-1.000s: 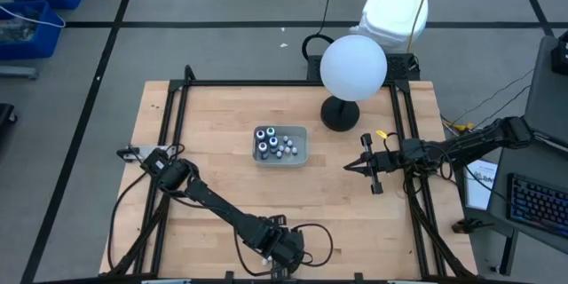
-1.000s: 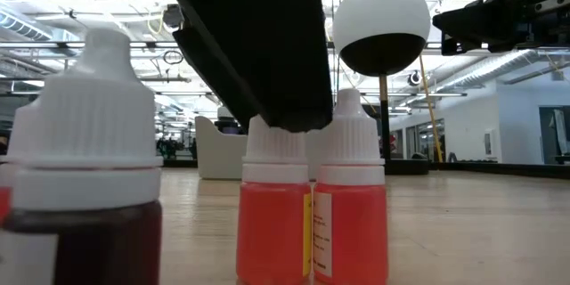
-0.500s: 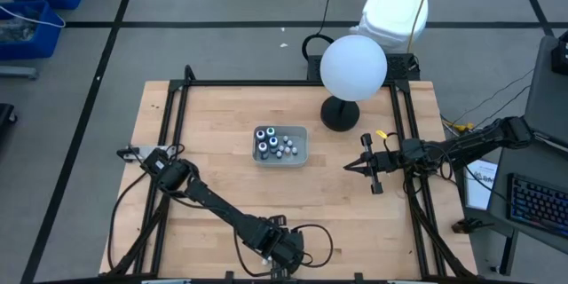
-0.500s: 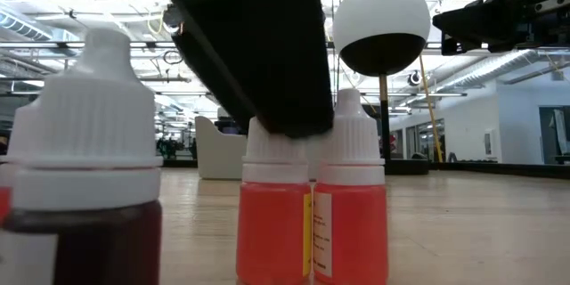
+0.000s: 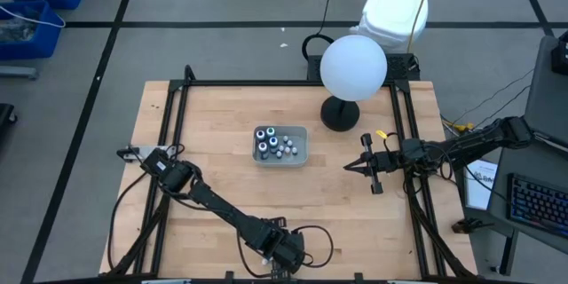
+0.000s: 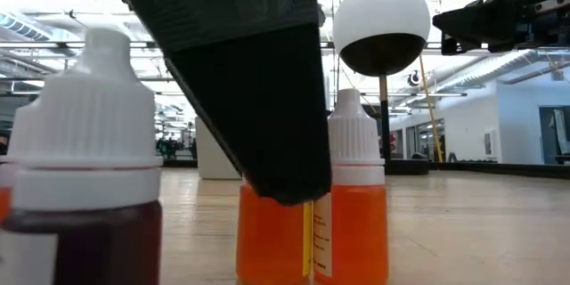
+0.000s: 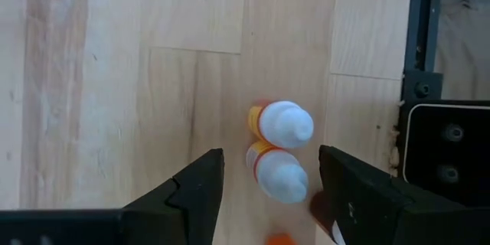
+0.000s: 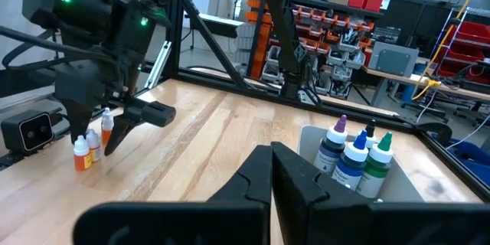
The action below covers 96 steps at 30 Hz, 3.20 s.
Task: Pick & Place food coloring
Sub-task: Put the small yellow food coloring bottle into the gray bin
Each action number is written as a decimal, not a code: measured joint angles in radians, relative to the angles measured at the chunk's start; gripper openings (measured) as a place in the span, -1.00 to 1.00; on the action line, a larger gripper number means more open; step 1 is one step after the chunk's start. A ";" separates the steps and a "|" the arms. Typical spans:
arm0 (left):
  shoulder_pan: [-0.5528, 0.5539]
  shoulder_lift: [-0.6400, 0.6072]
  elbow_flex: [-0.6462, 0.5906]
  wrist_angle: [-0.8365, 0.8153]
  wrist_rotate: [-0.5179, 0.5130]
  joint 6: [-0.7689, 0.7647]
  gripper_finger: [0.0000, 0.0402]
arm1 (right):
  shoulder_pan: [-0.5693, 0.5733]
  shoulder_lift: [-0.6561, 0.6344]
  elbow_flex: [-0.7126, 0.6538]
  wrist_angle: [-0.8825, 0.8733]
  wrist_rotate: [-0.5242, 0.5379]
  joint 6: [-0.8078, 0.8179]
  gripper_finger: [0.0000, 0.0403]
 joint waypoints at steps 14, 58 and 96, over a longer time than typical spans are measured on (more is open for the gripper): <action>0.001 0.000 0.005 -0.003 0.021 0.003 0.04 | 0.000 0.000 0.000 0.000 0.000 0.000 -1.00; 0.049 -0.557 -0.063 -0.492 -0.317 0.157 -0.67 | 0.000 0.000 0.000 -0.004 0.000 0.000 -1.00; 0.463 -0.924 -0.707 -0.050 -0.022 0.320 -0.62 | -0.001 0.019 0.000 -0.060 0.206 0.053 -1.00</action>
